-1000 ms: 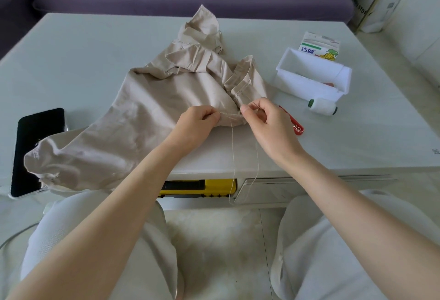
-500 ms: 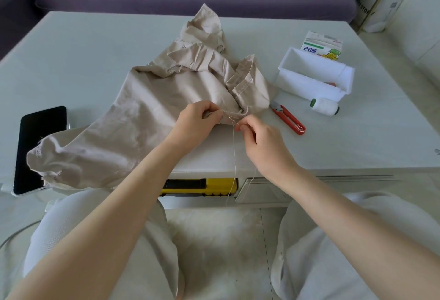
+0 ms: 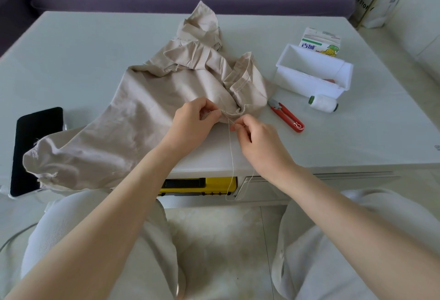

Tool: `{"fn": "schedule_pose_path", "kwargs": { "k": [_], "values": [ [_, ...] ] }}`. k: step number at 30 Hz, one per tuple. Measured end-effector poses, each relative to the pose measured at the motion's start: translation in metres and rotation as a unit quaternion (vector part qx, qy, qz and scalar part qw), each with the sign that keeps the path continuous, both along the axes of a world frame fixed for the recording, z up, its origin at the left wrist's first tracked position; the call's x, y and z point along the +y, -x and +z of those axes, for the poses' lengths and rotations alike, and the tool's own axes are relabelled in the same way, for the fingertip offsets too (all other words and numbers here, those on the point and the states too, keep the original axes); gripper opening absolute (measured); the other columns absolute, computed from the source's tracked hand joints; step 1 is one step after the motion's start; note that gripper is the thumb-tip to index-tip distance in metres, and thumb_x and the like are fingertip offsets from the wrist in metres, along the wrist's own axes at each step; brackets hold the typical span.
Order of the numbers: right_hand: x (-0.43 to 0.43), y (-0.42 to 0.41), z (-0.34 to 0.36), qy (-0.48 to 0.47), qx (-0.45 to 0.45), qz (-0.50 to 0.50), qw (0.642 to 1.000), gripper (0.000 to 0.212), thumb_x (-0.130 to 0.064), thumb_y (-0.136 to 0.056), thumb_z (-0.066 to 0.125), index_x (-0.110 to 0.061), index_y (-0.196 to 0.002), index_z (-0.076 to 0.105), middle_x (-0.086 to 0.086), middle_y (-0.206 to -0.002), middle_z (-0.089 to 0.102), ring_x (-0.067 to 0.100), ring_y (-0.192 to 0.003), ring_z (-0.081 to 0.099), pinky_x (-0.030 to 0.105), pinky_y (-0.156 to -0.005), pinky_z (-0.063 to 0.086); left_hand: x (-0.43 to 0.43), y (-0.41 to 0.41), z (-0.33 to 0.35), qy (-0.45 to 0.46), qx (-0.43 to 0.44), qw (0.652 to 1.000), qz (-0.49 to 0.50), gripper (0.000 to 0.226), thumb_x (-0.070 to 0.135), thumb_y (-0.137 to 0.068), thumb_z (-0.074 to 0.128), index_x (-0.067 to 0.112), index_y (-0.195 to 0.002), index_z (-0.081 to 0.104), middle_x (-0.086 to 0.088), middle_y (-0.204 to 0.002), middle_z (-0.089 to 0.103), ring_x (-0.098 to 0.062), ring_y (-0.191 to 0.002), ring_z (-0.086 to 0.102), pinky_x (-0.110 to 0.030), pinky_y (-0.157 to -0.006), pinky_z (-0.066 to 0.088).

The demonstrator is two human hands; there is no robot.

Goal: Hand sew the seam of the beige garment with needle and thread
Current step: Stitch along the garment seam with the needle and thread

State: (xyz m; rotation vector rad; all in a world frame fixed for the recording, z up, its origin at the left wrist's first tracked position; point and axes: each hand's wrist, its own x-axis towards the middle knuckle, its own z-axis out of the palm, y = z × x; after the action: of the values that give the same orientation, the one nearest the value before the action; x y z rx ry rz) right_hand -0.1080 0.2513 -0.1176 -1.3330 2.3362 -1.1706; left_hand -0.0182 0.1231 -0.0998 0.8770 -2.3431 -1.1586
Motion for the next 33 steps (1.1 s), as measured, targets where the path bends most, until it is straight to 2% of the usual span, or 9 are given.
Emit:
{"fn": "schedule_pose_path", "kwargs": {
  "k": [7,13,15,17,20,24,29,33],
  "values": [
    [-0.004,-0.002,-0.003,-0.011,0.033,-0.007,0.999,0.020,-0.015,-0.099,0.044,-0.002,-0.098,0.060,-0.012,-0.057,0.042,0.006,-0.046,0.040,0.015,-0.047,0.032,0.007,-0.002,0.000,0.032,-0.015,0.999,-0.007,0.008,0.018,-0.090,0.062,0.016,-0.082,0.061,0.002,-0.077,0.063,-0.005,-0.069,0.050,-0.004,-0.061,0.036],
    [-0.010,-0.004,-0.005,0.002,-0.059,-0.019,0.998,0.020,-0.020,-0.102,0.037,-0.012,-0.102,0.055,-0.013,-0.066,0.048,0.003,-0.058,0.046,0.014,-0.050,0.033,0.015,-0.002,0.001,0.046,0.001,0.998,-0.030,0.005,0.015,-0.088,0.064,0.017,-0.086,0.068,0.013,-0.075,0.060,-0.001,-0.074,0.054,-0.003,-0.065,0.037],
    [-0.012,-0.005,-0.006,0.009,-0.093,-0.022,0.995,0.019,-0.023,-0.102,0.037,-0.014,-0.103,0.054,-0.014,-0.067,0.049,0.001,-0.058,0.048,0.013,-0.052,0.034,0.014,-0.003,0.000,0.082,0.010,0.996,-0.023,0.005,0.017,-0.088,0.064,0.018,-0.089,0.069,0.008,-0.078,0.062,-0.007,-0.080,0.055,-0.013,-0.073,0.041],
    [-0.013,-0.005,-0.006,0.016,-0.125,-0.018,0.992,0.018,-0.024,-0.103,0.036,-0.016,-0.103,0.052,-0.013,-0.068,0.051,-0.002,-0.055,0.051,0.012,-0.052,0.036,0.014,-0.003,-0.002,0.133,0.008,0.991,-0.019,0.007,0.019,-0.088,0.063,0.018,-0.091,0.069,0.005,-0.080,0.062,-0.016,-0.088,0.054,-0.031,-0.084,0.043],
    [-0.013,-0.006,-0.005,0.019,-0.149,0.000,0.989,0.017,-0.019,-0.102,0.035,-0.014,-0.107,0.052,-0.006,-0.071,0.055,-0.004,-0.055,0.051,0.011,-0.052,0.036,0.012,-0.002,-0.003,0.191,0.015,0.981,-0.023,0.008,0.019,-0.088,0.062,0.016,-0.090,0.070,0.006,-0.079,0.061,-0.022,-0.086,0.054,-0.044,-0.082,0.044],
    [-0.012,-0.008,-0.005,0.016,-0.138,0.019,0.990,0.022,-0.005,-0.099,0.037,-0.011,-0.112,0.054,-0.001,-0.082,0.062,0.001,-0.061,0.052,0.011,-0.058,0.039,0.002,-0.001,-0.001,0.217,0.018,0.976,-0.009,0.008,0.020,-0.088,0.062,0.016,-0.087,0.069,0.006,-0.078,0.060,-0.024,-0.085,0.054,-0.041,-0.080,0.042],
    [-0.009,-0.007,-0.003,0.033,-0.186,-0.001,0.982,0.015,-0.013,-0.101,0.042,-0.012,-0.094,0.055,0.001,-0.079,0.067,0.008,-0.059,0.059,0.021,-0.057,0.048,0.001,-0.002,-0.002,0.215,0.022,0.976,-0.007,0.008,0.018,-0.087,0.062,0.015,-0.087,0.069,0.005,-0.077,0.060,-0.022,-0.083,0.051,-0.041,-0.079,0.043],
    [-0.009,-0.006,-0.002,0.057,-0.190,-0.018,0.980,0.014,-0.013,-0.100,0.045,-0.012,-0.095,0.057,0.003,-0.077,0.069,0.009,-0.062,0.064,0.018,-0.062,0.048,0.007,-0.002,-0.004,0.222,0.035,0.974,-0.040,0.005,0.016,-0.085,0.064,0.014,-0.084,0.068,0.011,-0.074,0.055,-0.022,-0.081,0.053,-0.038,-0.076,0.041]
  ]
}}
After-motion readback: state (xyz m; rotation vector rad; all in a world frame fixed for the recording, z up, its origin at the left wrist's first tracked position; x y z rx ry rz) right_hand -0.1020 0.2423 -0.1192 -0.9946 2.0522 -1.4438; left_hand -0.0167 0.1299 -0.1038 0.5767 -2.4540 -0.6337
